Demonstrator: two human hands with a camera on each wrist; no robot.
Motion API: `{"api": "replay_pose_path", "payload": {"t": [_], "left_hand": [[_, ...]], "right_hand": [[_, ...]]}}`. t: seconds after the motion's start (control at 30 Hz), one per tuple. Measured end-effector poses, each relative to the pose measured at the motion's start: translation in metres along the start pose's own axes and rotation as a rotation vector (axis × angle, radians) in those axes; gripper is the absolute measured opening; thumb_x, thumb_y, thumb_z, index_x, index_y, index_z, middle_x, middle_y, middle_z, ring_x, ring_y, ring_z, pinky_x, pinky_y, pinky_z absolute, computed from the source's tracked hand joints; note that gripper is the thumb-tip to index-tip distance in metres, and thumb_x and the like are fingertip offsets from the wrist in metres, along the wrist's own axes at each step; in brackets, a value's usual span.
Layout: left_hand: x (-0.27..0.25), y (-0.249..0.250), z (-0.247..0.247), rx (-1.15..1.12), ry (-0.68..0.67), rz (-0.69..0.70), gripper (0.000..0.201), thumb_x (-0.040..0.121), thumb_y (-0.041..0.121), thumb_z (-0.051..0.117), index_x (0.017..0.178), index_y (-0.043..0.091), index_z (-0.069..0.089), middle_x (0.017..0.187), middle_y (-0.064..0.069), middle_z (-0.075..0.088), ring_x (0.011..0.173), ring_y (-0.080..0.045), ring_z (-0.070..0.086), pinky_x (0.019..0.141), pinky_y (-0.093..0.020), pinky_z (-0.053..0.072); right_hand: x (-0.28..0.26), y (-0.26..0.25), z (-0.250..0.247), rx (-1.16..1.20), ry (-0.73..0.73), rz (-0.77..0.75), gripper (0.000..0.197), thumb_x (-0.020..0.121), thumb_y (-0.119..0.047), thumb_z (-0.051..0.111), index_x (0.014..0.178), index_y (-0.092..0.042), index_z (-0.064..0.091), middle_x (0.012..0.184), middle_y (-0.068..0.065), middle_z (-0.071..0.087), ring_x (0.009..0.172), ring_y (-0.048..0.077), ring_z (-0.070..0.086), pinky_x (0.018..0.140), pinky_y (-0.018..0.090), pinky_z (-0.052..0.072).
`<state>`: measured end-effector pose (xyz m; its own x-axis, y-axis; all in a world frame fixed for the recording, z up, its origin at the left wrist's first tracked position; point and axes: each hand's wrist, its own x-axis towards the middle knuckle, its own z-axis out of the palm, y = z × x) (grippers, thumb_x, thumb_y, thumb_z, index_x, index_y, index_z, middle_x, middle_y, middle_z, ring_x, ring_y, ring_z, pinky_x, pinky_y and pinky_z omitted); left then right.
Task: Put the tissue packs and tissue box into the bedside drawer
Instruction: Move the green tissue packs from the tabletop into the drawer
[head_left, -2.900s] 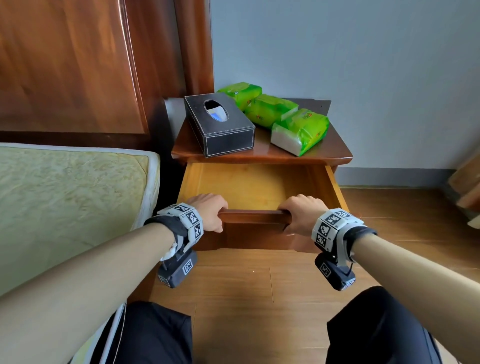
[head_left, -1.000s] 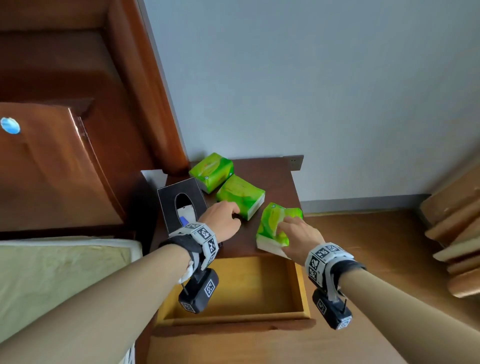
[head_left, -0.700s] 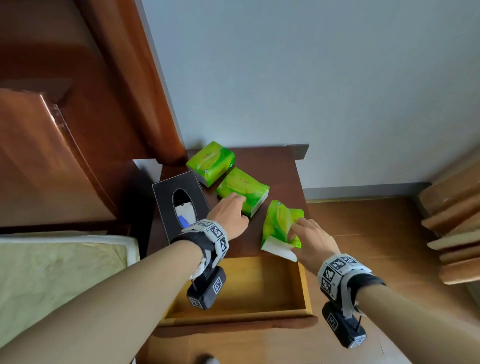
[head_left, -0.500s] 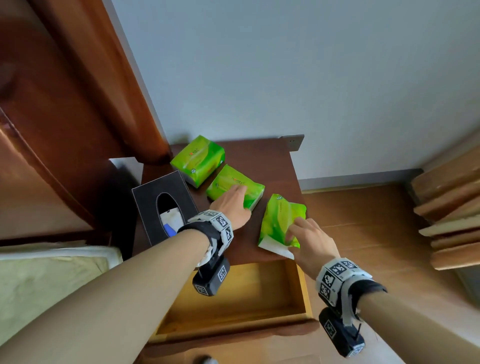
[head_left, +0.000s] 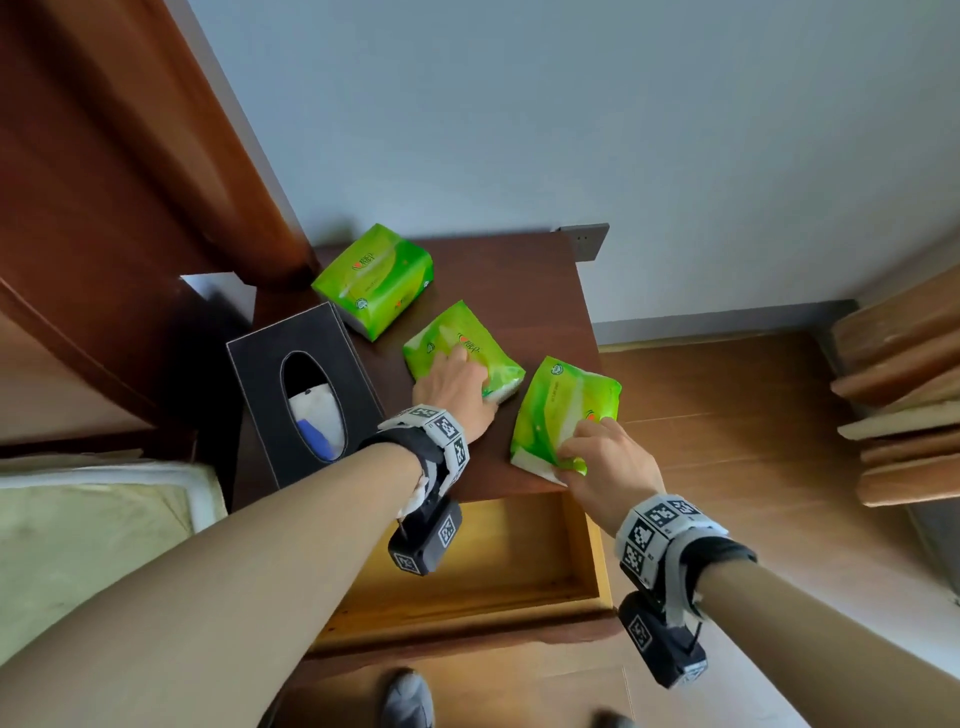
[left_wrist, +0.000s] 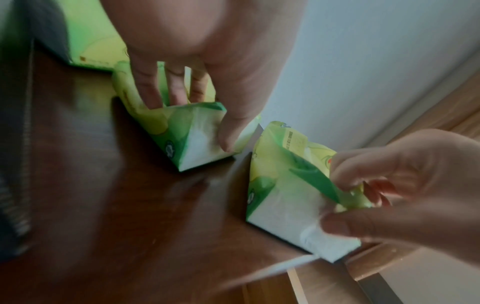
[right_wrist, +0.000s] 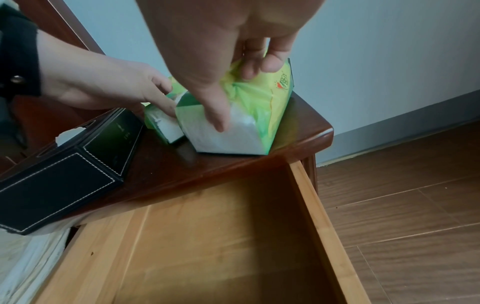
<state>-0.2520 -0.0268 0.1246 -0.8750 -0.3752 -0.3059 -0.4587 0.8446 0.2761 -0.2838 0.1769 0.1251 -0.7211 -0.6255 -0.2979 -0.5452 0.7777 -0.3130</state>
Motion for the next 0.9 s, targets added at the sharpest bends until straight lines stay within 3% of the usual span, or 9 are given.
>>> {"api": "replay_pose_path", "payload": {"t": [0.1,0.23,0.4,0.5,0.63,0.73,0.8,0.9], "left_hand": [[-0.031,-0.002,-0.002,-0.003,0.076,0.082,0.015,0.089,0.027,0.064,0.083,0.015,0.058,0.097,0.0,0.042,0.102,-0.025,0.05,0.062,-0.038,0.038],[-0.086,-0.008,-0.01,-0.036,0.078,0.126,0.026,0.088,0.024,0.062,0.071,0.017,0.044,0.085,0.005,0.037,0.09,-0.021,0.049,0.057,-0.035,0.035],[-0.164,-0.013,-0.014,-0.06,0.046,0.155,0.018,0.091,0.027,0.06,0.078,0.015,0.054,0.094,0.009,0.05,0.092,-0.014,0.048,0.063,-0.035,0.046],[-0.201,-0.017,-0.004,-0.085,-0.006,0.191,0.02,0.094,0.026,0.058,0.077,0.018,0.052,0.095,0.012,0.046,0.085,-0.01,0.045,0.063,-0.033,0.047],[-0.222,-0.024,0.018,-0.077,-0.08,0.155,0.019,0.097,0.03,0.055,0.088,0.014,0.062,0.099,0.011,0.048,0.08,-0.009,0.046,0.065,-0.033,0.049],[-0.219,-0.032,0.035,-0.061,-0.102,0.129,0.02,0.097,0.03,0.055,0.094,0.013,0.065,0.102,0.009,0.05,0.08,-0.007,0.042,0.06,-0.026,0.043],[-0.211,-0.036,0.048,-0.041,-0.111,0.123,0.019,0.098,0.03,0.055,0.097,0.014,0.066,0.105,0.009,0.05,0.08,-0.007,0.041,0.052,-0.018,0.029],[-0.195,-0.046,0.07,-0.036,-0.107,0.108,0.017,0.098,0.027,0.057,0.097,0.013,0.066,0.103,0.007,0.049,0.083,-0.008,0.043,0.05,-0.018,0.023]], "right_hand": [[-0.014,0.004,-0.001,0.017,0.0,-0.017,0.007,0.087,-0.03,0.067,0.09,-0.025,0.071,0.094,-0.011,0.055,0.104,0.016,0.048,0.07,0.035,0.047],[-0.043,0.007,-0.011,0.0,-0.021,-0.066,0.009,0.088,-0.032,0.065,0.086,-0.024,0.067,0.091,-0.014,0.053,0.102,0.014,0.047,0.07,0.035,0.048],[-0.087,0.011,-0.016,-0.025,-0.11,-0.127,0.008,0.089,-0.033,0.063,0.089,-0.024,0.066,0.089,-0.017,0.049,0.106,0.015,0.047,0.072,0.035,0.048],[-0.11,0.009,-0.011,-0.031,-0.171,-0.163,0.01,0.09,-0.033,0.063,0.094,-0.025,0.066,0.091,-0.018,0.048,0.108,0.015,0.047,0.074,0.036,0.049],[-0.128,0.006,0.002,-0.032,-0.244,-0.181,0.014,0.09,-0.035,0.062,0.101,-0.027,0.067,0.1,-0.017,0.055,0.113,0.013,0.047,0.078,0.035,0.048],[-0.129,0.005,0.016,-0.058,-0.285,-0.175,0.017,0.092,-0.035,0.059,0.105,-0.027,0.067,0.106,-0.016,0.058,0.113,0.013,0.047,0.081,0.035,0.049],[-0.122,0.005,0.026,-0.07,-0.302,-0.159,0.019,0.094,-0.035,0.057,0.108,-0.027,0.066,0.11,-0.015,0.059,0.114,0.013,0.047,0.082,0.036,0.049],[-0.105,0.008,0.045,-0.096,-0.325,-0.135,0.019,0.096,-0.032,0.055,0.112,-0.027,0.064,0.112,-0.013,0.058,0.115,0.014,0.047,0.084,0.038,0.049]]}}
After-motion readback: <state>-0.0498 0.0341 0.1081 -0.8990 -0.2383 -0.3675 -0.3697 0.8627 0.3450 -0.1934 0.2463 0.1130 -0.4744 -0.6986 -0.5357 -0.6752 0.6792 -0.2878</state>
